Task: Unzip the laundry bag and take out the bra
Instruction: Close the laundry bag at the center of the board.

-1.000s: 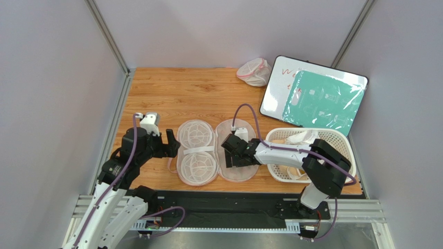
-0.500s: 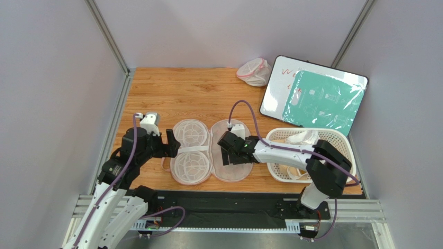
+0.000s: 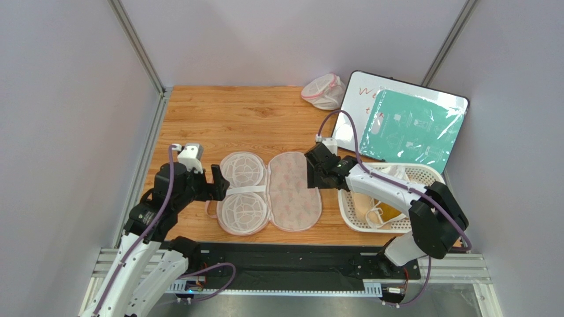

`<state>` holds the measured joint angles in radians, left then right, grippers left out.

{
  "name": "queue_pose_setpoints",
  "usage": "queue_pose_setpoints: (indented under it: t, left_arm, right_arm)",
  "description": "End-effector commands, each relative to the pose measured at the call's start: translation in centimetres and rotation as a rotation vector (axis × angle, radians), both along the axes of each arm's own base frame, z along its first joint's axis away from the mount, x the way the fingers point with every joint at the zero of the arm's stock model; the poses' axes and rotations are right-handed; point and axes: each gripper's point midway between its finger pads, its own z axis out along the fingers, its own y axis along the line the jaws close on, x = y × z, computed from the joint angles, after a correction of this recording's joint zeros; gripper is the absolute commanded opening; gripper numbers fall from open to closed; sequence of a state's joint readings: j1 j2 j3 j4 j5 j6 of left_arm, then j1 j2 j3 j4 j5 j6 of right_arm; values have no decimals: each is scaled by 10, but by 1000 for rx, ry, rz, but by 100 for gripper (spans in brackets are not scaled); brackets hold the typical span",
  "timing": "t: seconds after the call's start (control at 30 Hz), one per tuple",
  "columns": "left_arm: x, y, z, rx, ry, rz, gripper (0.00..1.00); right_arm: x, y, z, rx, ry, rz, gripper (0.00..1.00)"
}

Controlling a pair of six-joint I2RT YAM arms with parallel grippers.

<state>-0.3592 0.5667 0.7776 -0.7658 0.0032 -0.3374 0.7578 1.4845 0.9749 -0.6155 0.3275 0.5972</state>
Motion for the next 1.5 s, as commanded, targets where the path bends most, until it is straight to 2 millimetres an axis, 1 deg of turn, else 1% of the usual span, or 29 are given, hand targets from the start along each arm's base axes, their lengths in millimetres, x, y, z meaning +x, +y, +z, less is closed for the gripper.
queue_pose_setpoints:
  t: [0.0, 0.1, 0.17, 0.2, 0.27, 0.3, 0.4, 0.5, 0.6, 0.7, 0.73, 0.77, 0.8, 0.83, 0.87, 0.97, 1.0, 1.03, 1.07, 1.1, 1.13, 1.17, 1.2, 1.27, 1.33, 1.37, 1.43, 1.47]
  left_arm:
    - [3, -2, 5, -2, -30, -14, 100]
    - [3, -2, 5, -3, -30, -14, 99]
    - [4, -2, 5, -3, -30, -14, 99]
    - [3, -2, 4, -2, -25, -15, 99]
    - [3, -2, 4, -2, -25, -17, 99]
    - [3, -2, 4, -2, -25, -17, 100]
    - [3, -3, 5, -5, -27, -19, 100]
    - [3, -3, 5, -4, -28, -20, 100]
    - [3, -3, 4, -5, -26, -21, 99]
    - [3, -3, 4, -4, -24, -23, 99]
    - [3, -3, 3, -4, -23, -21, 99]
    - [4, -3, 4, -3, -26, -22, 99]
    - [3, -3, 4, -3, -25, -22, 99]
    - [3, -3, 3, -2, -24, -24, 100]
    - [3, -3, 4, -4, -25, -23, 100]
    - [3, -4, 4, -4, -26, -25, 100]
    - [3, -4, 4, -7, -27, -24, 100]
    - [3, -3, 4, -6, -25, -24, 99]
    - [3, -4, 5, -7, -28, -26, 99]
    - [3, -4, 4, -6, -26, -26, 99]
    - [3, -3, 4, -5, -27, -25, 100]
    - [3, -3, 5, -7, -28, -24, 100]
    - [3, -4, 5, -7, -30, -26, 99]
    - [3, -4, 5, -8, -31, -27, 100]
    - [2, -4, 5, -10, -29, -28, 100]
    - [2, -4, 5, -10, -29, -29, 99]
    - [2, -4, 6, -10, -32, -30, 99]
    - [2, -4, 6, -10, -31, -30, 99]
  right_arm:
    - [16, 12, -7, 43, -6, 55, 63]
    - [17, 19, -17, 62, 15, 77, 60]
    - [19, 21, -23, 60, 26, 79, 58]
    - [18, 21, -30, 49, 45, 82, 57]
    - [21, 22, -36, 40, 55, 83, 55]
    - [21, 22, -42, 32, 69, 81, 54]
    - [21, 21, -50, 18, 88, 71, 52]
    - [19, 18, -55, 4, 96, 65, 51]
    - [18, 17, -58, 0, 104, 64, 49]
    - [17, 18, -61, -1, 115, 74, 35]
    - [17, 17, -61, -4, 117, 73, 23]
    - [17, 17, -61, -3, 115, 73, 18]
    - [17, 15, -60, -12, 117, 73, 9]
    - [17, 15, -59, -15, 116, 76, 4]
    - [18, 13, -56, -21, 113, 78, 1]
    - [19, 8, -41, -51, 97, 86, 0]
    - [19, 2, -33, -73, 88, 83, 0]
    - [23, 3, -21, -74, 66, 84, 0]
    - [25, -1, -14, -85, 58, 85, 0]
    - [24, -9, -3, -112, 45, 75, 0]
    - [28, -10, 8, -113, 26, 71, 0]
    - [31, -15, 21, -117, 0, 65, 0]
    - [29, -20, 27, -129, 3, 62, 0]
    - [31, -25, 45, -113, -26, 59, 0]
    - [29, -33, 55, -117, -32, 52, 0]
    - [30, -37, 65, -110, -52, 40, 0]
    - [28, -46, 73, -126, -55, 37, 0]
    - [29, -51, 82, -118, -73, 26, 0]
